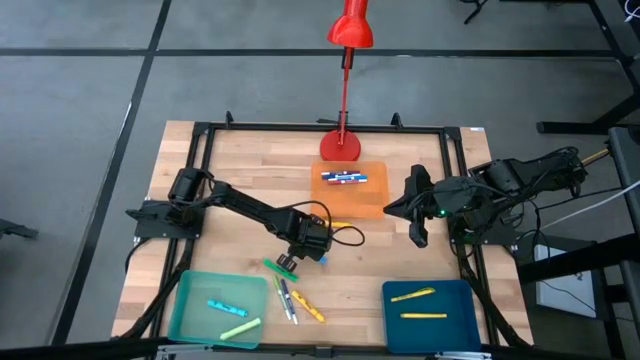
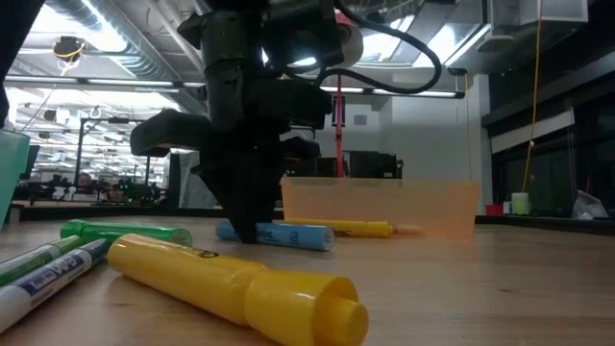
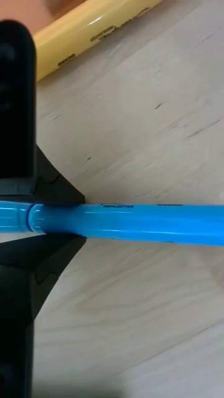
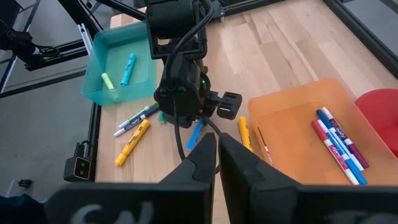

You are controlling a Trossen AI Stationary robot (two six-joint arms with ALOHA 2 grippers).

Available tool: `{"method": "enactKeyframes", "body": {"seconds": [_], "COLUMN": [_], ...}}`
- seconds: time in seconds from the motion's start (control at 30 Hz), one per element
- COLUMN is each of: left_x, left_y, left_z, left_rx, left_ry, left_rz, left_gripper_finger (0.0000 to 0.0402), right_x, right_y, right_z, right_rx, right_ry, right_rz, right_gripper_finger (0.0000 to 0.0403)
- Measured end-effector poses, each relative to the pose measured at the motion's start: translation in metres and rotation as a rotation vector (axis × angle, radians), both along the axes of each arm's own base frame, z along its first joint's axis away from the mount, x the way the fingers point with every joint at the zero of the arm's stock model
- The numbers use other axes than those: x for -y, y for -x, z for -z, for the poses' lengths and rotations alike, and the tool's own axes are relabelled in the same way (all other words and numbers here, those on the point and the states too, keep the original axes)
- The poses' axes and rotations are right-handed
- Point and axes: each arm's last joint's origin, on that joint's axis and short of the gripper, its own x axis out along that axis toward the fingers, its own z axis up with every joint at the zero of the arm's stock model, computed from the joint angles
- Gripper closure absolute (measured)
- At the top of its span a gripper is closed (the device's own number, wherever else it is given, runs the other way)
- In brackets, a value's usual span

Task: Pick & Place Markers
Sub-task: Put the blue highlighter pen into the green bin

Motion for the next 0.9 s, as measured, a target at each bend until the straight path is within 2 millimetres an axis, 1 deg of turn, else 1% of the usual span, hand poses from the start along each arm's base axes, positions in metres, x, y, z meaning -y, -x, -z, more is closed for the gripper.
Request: {"method": "enactKeyframes", "body": {"seconds": [0.17, 0.27, 0.57, 0.9], "left_x": [-0.001, -0.002, -0.006, -0.004], "left_y": [0.003, 0.007, 0.027, 0.053], "left_z": [-0.004, -0.013, -0.053, -0.101], "left_rx": [-0.007, 0.001, -0.008, 0.068], "left_ry": [0.004, -0.010, -0.013, 0.013], "left_rz": [-0.039, -0.032, -0.055, -0.134], "left_gripper_finger": [0.0347, 0.0347, 0.0347, 0.0347], "right_x": [0.000, 0.000, 0.000, 0.000], "right_y": [0.000, 0.000, 0.000, 0.000], "right_z": [0.000, 0.000, 0.000, 0.000], "right_rx": [0.000, 0.000, 0.000, -0.001], "right_ry": [-0.004, -0.004, 0.002, 0.013], "right_rz": [0.002, 0.002, -0.002, -0.010], "right_gripper_finger": [0.0382, 0.0382, 0.0382, 0.0382]}}
